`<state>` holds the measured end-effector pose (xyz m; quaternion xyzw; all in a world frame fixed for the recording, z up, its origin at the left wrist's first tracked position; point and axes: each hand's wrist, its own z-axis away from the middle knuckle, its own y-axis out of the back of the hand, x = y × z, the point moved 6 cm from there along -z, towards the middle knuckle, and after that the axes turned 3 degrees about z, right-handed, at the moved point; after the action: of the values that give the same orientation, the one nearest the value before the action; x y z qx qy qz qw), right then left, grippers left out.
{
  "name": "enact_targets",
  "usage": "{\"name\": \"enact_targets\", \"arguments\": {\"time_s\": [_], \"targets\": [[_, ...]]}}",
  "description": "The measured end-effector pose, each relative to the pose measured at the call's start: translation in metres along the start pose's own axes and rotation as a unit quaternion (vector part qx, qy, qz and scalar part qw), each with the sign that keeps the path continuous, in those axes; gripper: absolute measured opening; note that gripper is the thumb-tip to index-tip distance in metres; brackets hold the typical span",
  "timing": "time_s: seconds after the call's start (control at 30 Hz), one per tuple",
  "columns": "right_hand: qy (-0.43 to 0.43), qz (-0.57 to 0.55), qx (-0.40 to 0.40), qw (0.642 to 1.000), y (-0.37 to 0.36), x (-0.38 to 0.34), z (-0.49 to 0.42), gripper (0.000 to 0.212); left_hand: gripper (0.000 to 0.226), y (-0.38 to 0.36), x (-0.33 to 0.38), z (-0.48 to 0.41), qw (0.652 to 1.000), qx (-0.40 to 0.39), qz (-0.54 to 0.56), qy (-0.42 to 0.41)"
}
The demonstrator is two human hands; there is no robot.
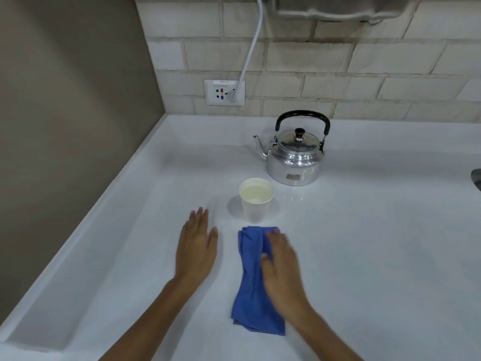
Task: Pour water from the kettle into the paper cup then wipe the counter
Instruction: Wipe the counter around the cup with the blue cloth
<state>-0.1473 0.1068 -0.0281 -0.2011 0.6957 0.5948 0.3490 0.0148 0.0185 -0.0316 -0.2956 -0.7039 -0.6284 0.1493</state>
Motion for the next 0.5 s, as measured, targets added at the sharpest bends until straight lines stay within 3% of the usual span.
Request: {"name": "enact_targets", "arguments": {"time_s": [0.07,0.13,0.23,0.4,0.5], "targets": [[-0.035,-0.015,0.078,0.996,0.036,0.026,-0.026,0.048,0.051,0.001,0.031,0.023,0.998,-0.002,0.035,-0.059],[-0.052,0.047,0.103,0.992,0.061,0.047,-0.057,0.048,0.054,-0.017,0.061,0.045,0.992,-0.064,0.04,-0.102],[-0.038,0.124,0.08,0.988,0.064,0.057,-0.096,0.047,0.06,-0.051,0.087,0.07,0.978,-0.138,-0.081,-0.137],[0.0,0.26,0.033,0.965,0.042,0.066,-0.116,0.047,0.05,-0.044,0.082,0.082,0.958,-0.148,-0.205,-0.139],[0.009,0.304,0.043,0.952,0.038,0.07,-0.117,0.047,0.063,-0.034,0.06,0.077,0.952,-0.124,-0.237,-0.146]]}}
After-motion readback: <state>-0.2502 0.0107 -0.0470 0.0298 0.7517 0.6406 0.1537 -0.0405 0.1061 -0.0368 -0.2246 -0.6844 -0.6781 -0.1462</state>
